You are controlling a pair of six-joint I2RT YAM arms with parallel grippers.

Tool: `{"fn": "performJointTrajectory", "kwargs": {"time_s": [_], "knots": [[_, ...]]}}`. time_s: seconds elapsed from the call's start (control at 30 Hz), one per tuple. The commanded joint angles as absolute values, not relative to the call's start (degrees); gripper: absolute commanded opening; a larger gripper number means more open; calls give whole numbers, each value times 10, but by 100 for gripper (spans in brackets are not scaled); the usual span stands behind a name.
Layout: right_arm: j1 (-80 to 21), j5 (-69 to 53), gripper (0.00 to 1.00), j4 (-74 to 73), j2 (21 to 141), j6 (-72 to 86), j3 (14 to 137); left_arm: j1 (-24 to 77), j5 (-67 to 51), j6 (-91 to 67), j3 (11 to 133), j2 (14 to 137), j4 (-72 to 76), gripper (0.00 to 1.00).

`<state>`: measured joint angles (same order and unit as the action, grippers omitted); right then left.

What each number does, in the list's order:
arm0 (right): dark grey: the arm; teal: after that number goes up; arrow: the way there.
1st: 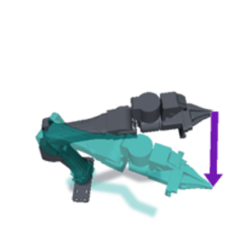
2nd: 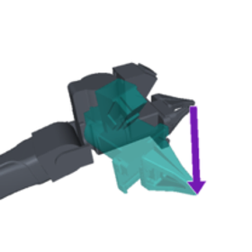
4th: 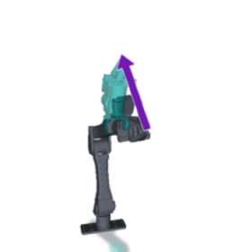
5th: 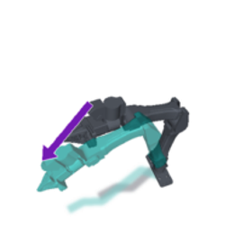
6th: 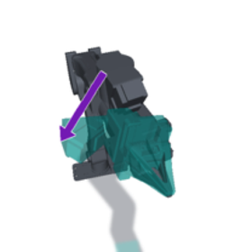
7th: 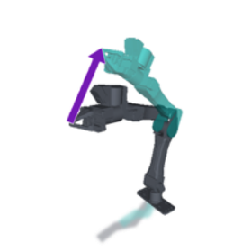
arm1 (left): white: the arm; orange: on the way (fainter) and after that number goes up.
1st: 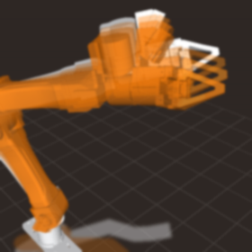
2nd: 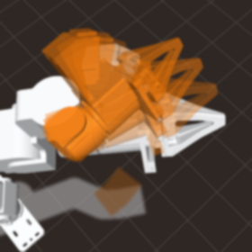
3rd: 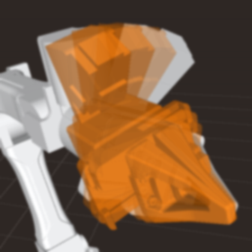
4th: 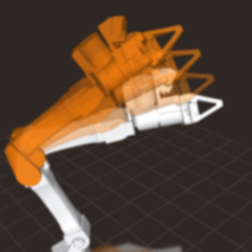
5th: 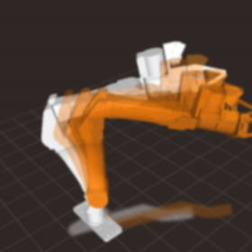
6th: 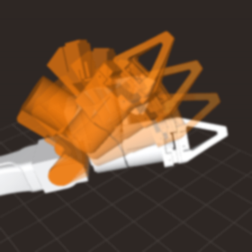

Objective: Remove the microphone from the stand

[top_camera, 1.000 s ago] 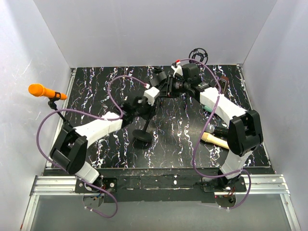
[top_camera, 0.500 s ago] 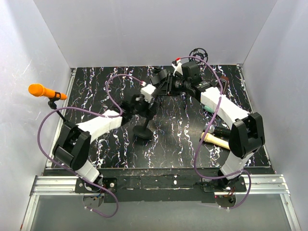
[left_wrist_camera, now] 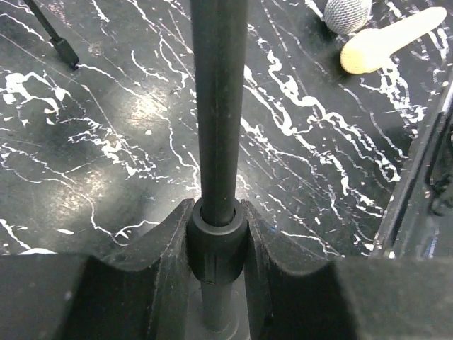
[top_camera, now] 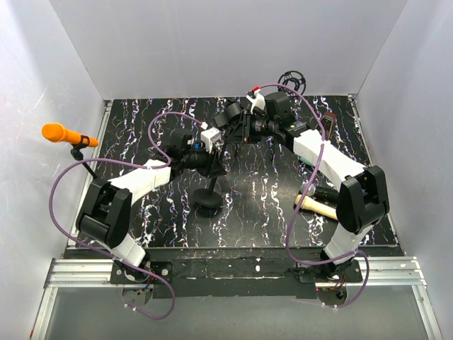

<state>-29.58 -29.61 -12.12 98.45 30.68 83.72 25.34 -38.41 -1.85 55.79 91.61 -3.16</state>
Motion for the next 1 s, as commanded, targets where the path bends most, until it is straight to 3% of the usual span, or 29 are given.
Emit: {"fn": "performJointTrajectory", "kwargs": {"time_s": [0.0,0.03,0.1,0.17,0.3,0.5,0.73,0.97], "knots": [[-295,-264,1,-114,952,293,846,297,-270,21,585,886,-11,0],[-296,-223,1,-132,948,291,856,329,-174,34,578,875,14,0],[-298,-168,1,-161,943,285,872,417,184,64,560,873,79,0],[-298,-149,1,-170,942,273,882,437,262,51,572,899,114,0],[-298,-155,1,-159,941,270,874,437,182,46,578,906,122,0],[-289,-198,4,-157,915,230,862,420,-40,4,566,873,85,0],[-258,-284,36,-170,861,185,805,346,-252,-85,541,860,75,0],[-248,-364,54,-95,863,221,751,297,-351,-89,534,856,88,0]]}}
